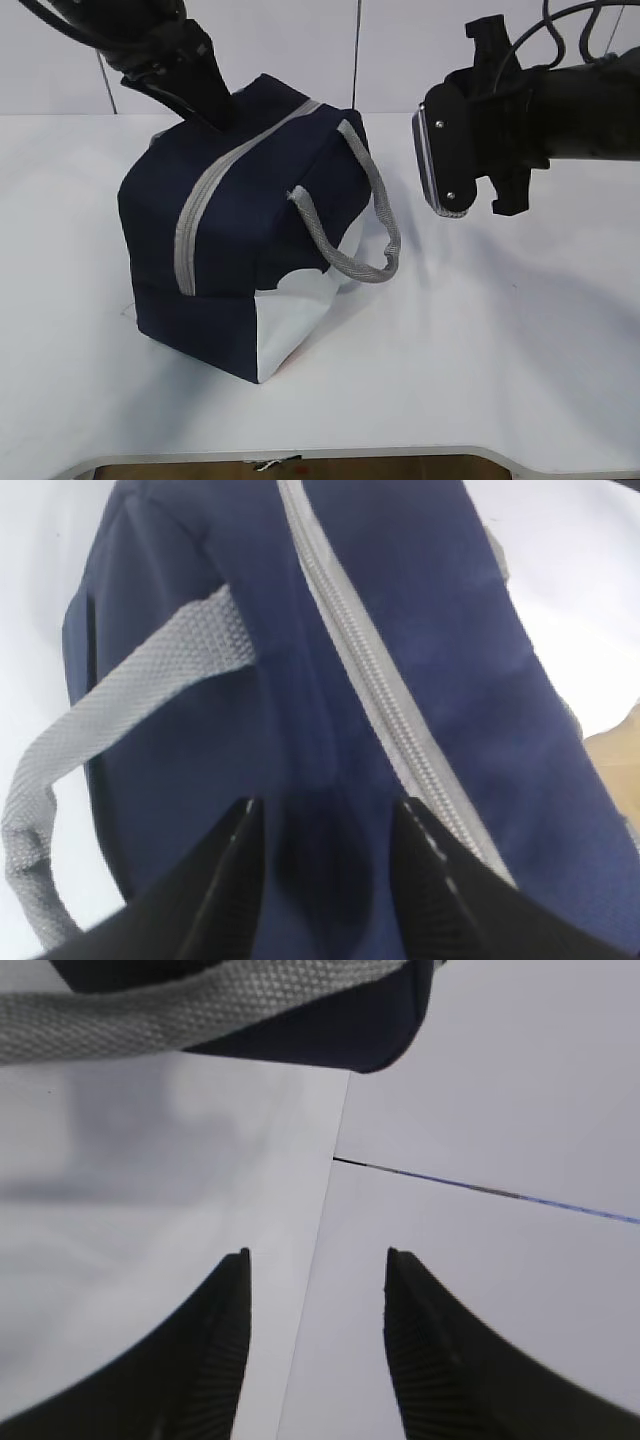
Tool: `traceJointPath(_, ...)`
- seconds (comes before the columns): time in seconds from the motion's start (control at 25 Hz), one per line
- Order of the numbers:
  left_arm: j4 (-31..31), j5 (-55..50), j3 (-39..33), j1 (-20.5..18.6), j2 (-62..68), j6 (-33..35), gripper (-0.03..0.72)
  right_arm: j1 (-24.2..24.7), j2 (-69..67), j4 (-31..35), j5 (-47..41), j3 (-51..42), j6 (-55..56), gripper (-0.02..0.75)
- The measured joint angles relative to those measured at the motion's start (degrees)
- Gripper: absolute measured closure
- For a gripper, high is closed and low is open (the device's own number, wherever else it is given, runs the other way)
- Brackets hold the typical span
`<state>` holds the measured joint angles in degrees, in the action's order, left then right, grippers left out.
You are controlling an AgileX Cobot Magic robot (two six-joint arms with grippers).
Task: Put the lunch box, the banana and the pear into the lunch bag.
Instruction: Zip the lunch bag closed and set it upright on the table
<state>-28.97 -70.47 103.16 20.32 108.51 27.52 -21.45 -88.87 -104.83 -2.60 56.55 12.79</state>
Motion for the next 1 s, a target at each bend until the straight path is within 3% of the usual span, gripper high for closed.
traceJointPath(0.44,0.65,-0.13,0.00,0.00,0.00,-0.13,0.371,0.00,-0.94,0.00,-2.80,0.00,-13.60,0.371)
traceJointPath(0.8,0.65,-0.13,0.00,0.00,0.00,-0.25,0.371,-0.84,-0.38,0.10,-4.59,0.00,-14.68,0.371)
traceJointPath(1.0,0.65,-0.21,0.00,0.00,0.00,-0.25,0.371,-2.44,0.39,6.63,-5.31,-0.14,-14.54,0.371)
